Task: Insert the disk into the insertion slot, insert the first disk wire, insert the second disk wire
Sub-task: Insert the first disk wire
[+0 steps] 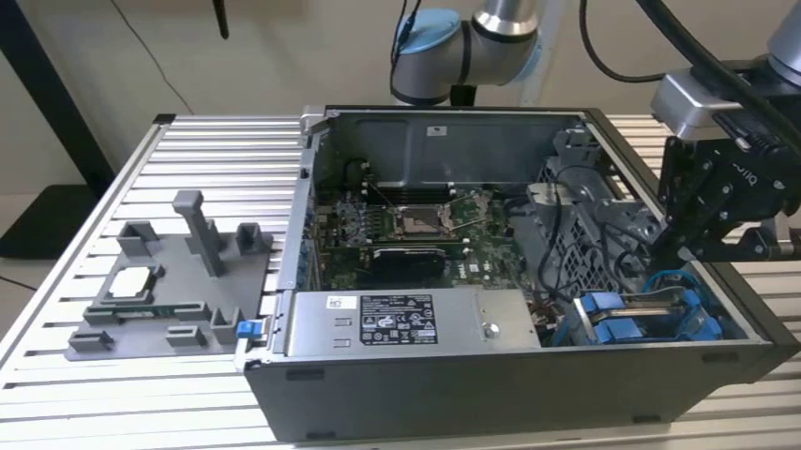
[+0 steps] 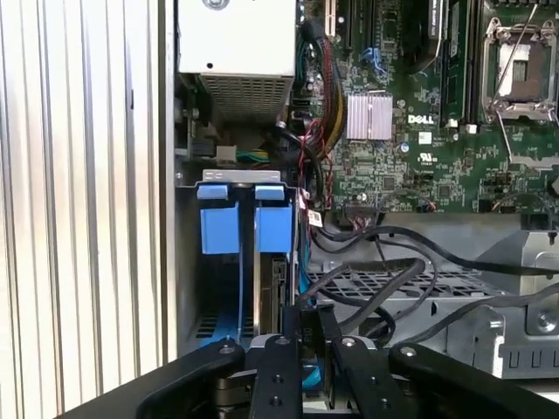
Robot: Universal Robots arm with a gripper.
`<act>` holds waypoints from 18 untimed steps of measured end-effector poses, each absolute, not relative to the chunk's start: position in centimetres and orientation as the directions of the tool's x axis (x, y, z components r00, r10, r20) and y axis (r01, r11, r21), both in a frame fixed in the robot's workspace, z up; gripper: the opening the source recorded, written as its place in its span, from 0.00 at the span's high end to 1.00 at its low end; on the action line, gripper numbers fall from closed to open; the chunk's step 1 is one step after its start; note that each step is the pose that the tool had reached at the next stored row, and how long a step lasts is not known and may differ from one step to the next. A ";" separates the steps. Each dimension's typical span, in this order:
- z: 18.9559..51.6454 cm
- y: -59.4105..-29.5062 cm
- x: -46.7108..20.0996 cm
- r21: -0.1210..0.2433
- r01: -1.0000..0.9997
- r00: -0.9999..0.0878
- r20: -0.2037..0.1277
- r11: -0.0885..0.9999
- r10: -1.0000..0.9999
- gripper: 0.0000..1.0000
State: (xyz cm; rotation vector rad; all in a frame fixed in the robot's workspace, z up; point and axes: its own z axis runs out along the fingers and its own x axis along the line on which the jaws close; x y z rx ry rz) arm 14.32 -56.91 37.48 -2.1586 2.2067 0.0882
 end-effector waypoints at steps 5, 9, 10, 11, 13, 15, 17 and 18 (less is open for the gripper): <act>37.4 -57.5 14.3 0.003 -0.999 -0.034 -0.077 0.034 -0.996 1.00; 37.4 -58.0 14.4 0.016 -0.999 -0.037 -0.075 0.036 -0.996 1.00; 37.3 -58.1 14.5 0.026 -0.999 -0.038 -0.074 0.036 -0.997 1.00; 37.3 -58.1 14.6 0.040 -0.999 -0.039 -0.072 0.036 -0.997 1.00; 37.3 -58.2 15.0 0.061 -0.997 -0.041 -0.070 0.036 -0.997 1.00; 37.0 -58.2 15.4 0.063 -0.997 -0.040 -0.070 0.035 -0.997 1.00; 36.6 -58.2 15.6 0.063 -0.998 -0.032 -0.070 0.027 -0.997 1.00; 36.4 -58.2 15.7 0.063 -0.998 -0.026 -0.070 0.021 -0.997 1.00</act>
